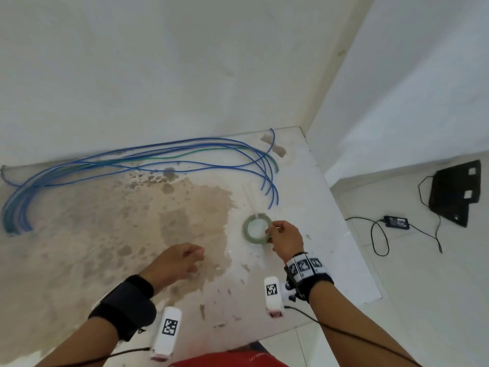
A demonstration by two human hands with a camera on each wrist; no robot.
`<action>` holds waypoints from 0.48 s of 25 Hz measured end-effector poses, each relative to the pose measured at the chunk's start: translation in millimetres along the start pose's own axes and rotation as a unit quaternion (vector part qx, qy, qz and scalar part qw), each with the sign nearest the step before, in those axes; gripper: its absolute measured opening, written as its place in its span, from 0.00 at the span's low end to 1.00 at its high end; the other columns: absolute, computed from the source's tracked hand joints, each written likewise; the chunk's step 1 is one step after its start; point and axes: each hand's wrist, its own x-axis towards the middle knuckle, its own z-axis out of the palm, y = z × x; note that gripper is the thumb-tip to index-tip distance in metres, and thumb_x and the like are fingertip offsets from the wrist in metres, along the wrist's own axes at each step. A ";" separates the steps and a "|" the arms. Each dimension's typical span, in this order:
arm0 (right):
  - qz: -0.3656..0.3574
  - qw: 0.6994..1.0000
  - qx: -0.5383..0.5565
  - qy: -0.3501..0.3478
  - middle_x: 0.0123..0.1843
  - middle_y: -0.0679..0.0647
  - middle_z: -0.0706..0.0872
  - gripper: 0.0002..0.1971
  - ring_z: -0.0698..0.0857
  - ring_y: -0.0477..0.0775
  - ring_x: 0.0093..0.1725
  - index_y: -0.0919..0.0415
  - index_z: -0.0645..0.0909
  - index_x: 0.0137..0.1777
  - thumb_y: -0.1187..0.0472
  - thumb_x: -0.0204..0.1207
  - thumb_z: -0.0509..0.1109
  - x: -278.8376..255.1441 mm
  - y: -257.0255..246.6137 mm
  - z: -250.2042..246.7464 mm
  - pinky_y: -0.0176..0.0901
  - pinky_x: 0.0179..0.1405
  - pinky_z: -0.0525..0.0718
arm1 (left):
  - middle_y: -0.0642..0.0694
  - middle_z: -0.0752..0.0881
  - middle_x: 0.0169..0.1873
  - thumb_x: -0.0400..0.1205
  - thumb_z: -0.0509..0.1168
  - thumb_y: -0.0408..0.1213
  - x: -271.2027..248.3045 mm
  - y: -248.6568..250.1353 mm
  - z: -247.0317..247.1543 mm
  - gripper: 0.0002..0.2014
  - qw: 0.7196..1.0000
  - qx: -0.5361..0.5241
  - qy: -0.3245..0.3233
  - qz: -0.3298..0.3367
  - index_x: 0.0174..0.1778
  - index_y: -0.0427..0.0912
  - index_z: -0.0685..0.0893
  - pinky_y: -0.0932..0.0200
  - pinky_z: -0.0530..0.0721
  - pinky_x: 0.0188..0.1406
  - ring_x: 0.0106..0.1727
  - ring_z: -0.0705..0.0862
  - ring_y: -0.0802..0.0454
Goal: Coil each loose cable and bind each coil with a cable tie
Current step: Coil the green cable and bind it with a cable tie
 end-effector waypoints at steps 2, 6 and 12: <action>0.008 0.998 -0.042 0.034 0.54 0.52 0.93 0.08 0.90 0.57 0.55 0.55 0.87 0.57 0.56 0.84 0.68 12.4 7.1 -4.2 0.44 0.56 0.84 | 0.55 0.89 0.58 0.88 0.63 0.51 -1.6 -8.6 -3.5 0.14 1.000 -0.001 0.002 -0.021 0.65 0.51 0.83 0.58 0.86 0.52 0.54 0.90 0.53; -0.004 0.994 -0.072 0.080 0.62 0.58 0.88 0.15 0.86 0.60 0.61 0.60 0.84 0.66 0.56 0.82 0.71 20.1 18.3 0.3 0.43 0.57 0.80 | 0.54 0.90 0.57 0.89 0.61 0.49 -5.2 -16.0 -10.4 0.12 0.999 -0.016 0.017 -0.039 0.63 0.49 0.84 0.57 0.83 0.51 0.54 0.90 0.53; -0.019 0.991 -0.092 0.094 0.52 0.52 0.90 0.10 0.87 0.57 0.55 0.56 0.85 0.60 0.58 0.81 0.72 23.6 26.4 5.3 0.40 0.49 0.77 | 0.56 0.89 0.58 0.90 0.59 0.49 -7.2 -20.0 -8.8 0.12 0.999 0.006 0.015 -0.043 0.63 0.51 0.84 0.57 0.84 0.51 0.56 0.89 0.53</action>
